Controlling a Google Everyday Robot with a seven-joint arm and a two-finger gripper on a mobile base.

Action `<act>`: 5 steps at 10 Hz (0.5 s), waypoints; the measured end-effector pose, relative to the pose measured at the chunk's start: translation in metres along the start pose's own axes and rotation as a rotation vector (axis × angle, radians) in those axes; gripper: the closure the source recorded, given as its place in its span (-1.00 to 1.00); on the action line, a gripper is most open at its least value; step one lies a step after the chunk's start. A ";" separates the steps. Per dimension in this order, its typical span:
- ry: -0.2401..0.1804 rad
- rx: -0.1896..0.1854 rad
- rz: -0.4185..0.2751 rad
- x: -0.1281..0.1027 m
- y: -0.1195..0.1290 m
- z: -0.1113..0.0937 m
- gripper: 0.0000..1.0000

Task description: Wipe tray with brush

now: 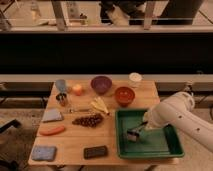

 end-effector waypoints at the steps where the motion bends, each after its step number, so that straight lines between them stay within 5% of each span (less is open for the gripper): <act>1: -0.004 0.002 -0.003 -0.002 0.005 0.003 1.00; 5: 0.003 -0.001 0.001 -0.003 0.031 0.000 1.00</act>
